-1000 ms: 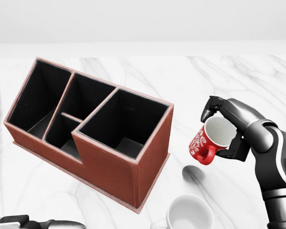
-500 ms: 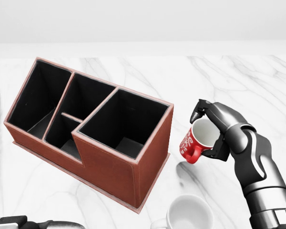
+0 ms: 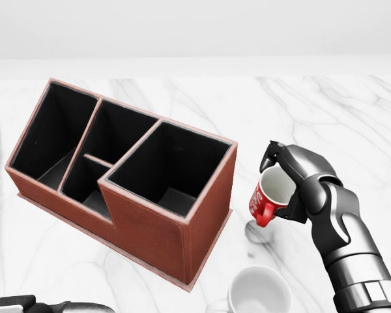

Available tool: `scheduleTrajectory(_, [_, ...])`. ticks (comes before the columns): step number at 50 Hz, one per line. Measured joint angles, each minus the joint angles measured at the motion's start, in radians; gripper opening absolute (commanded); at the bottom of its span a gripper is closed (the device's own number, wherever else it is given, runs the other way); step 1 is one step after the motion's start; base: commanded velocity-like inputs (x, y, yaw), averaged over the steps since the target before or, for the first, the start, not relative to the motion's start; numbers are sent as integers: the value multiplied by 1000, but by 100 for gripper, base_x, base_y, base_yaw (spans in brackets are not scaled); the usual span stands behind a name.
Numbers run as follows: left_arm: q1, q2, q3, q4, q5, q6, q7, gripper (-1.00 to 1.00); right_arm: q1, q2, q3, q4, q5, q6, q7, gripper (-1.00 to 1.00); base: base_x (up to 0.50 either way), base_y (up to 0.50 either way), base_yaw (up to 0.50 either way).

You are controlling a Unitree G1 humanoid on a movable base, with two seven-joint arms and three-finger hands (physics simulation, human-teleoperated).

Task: Pick up the red mug and place it to the right of the caddy.

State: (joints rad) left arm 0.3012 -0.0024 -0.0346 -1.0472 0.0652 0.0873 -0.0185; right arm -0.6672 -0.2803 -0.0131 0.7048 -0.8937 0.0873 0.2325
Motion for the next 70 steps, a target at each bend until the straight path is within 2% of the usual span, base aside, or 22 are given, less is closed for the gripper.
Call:
scheduleTrajectory(28, [4, -1, 2, 0, -3, 0, -1, 100, -27, 41, 34, 195, -41, 0, -113, -100, 0, 0, 0])
scheduleTrajectory(48, [6, -2, 7, 0, -7, 0, -6, 100, -61, 65, 54, 345, -26, 0, -195, -100, 0, 0, 0])
scheduleTrajectory(68, [11, -3, 11, 0, -12, 0, -9, 100, -72, 77, 60, 408, -4, 0, -242, -99, 0, 0, 0])
scheduleTrajectory(70, [12, -3, 11, 0, -12, 0, -10, 100, -72, 77, 60, 411, -3, 0, -248, -40, 0, 0, 0])
